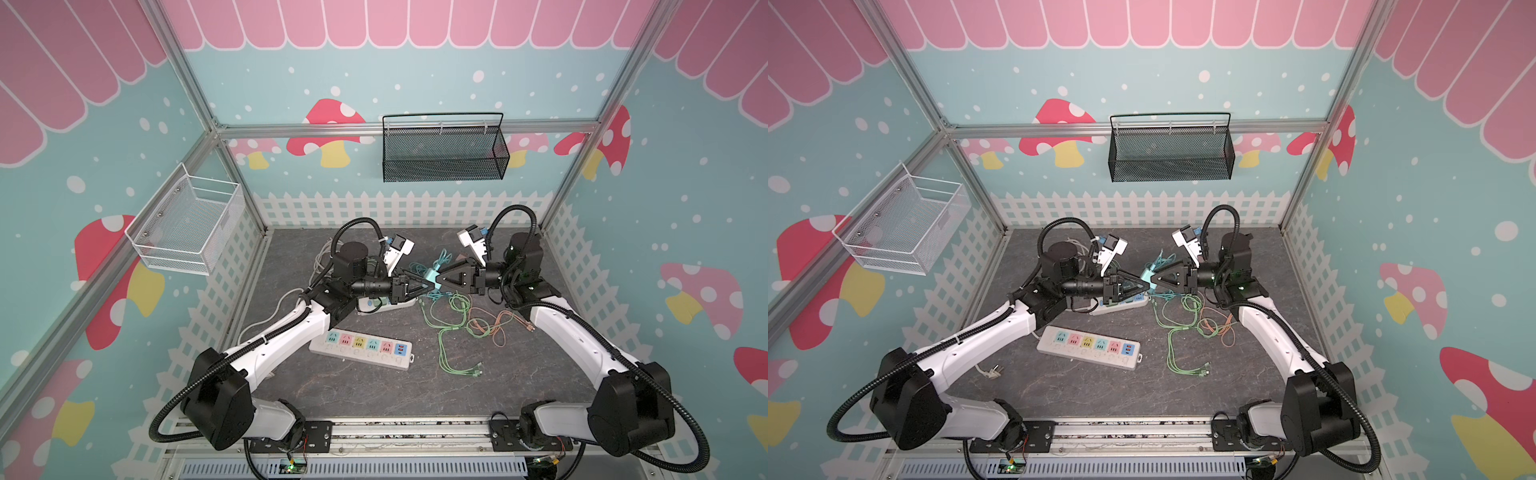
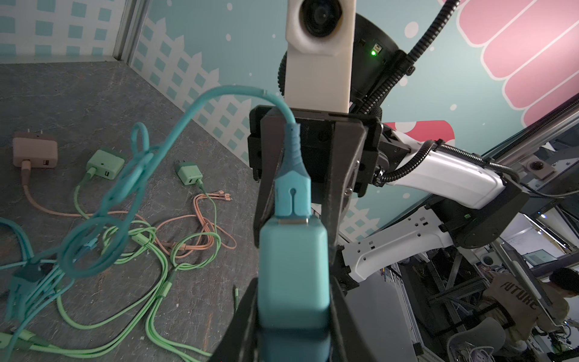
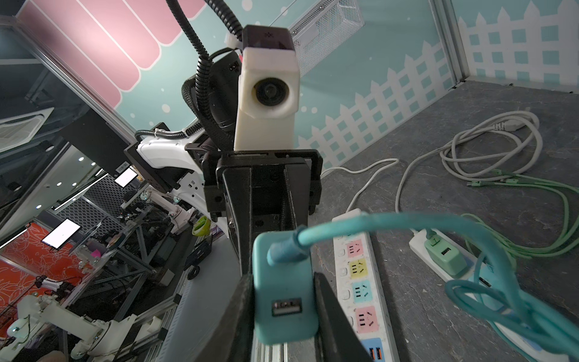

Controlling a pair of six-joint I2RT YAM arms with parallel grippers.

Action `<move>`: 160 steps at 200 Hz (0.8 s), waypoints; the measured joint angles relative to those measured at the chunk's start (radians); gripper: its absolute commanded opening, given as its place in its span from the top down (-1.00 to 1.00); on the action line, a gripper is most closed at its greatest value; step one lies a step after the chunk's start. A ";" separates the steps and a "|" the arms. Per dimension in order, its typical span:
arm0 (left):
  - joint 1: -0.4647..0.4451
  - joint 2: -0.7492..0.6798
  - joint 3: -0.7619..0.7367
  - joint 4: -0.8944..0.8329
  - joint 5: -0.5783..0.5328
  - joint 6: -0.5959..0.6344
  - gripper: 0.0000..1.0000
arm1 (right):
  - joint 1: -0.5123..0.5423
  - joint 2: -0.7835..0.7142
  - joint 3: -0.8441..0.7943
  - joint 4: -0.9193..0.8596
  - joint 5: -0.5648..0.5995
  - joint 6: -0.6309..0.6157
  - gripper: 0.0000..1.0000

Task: Insert the plug
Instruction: 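Lower the teal charger over the short strip while left returns to grip the strip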

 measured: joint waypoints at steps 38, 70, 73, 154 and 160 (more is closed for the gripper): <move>0.002 -0.039 -0.001 -0.079 -0.078 0.042 0.07 | 0.022 0.004 0.054 -0.137 0.069 -0.121 0.96; 0.034 -0.129 -0.034 -0.177 -0.164 0.075 -0.04 | 0.027 0.024 0.132 -0.293 0.188 -0.286 1.00; 0.038 -0.138 -0.039 -0.187 -0.170 0.077 -0.04 | 0.027 0.027 0.138 -0.306 0.200 -0.300 1.00; 0.080 -0.374 -0.239 -0.446 -0.562 0.049 0.01 | 0.051 0.137 0.155 -0.584 0.556 -0.645 1.00; 0.082 -0.377 -0.252 -0.460 -0.594 0.038 0.02 | 0.058 0.137 0.146 -0.593 0.570 -0.663 1.00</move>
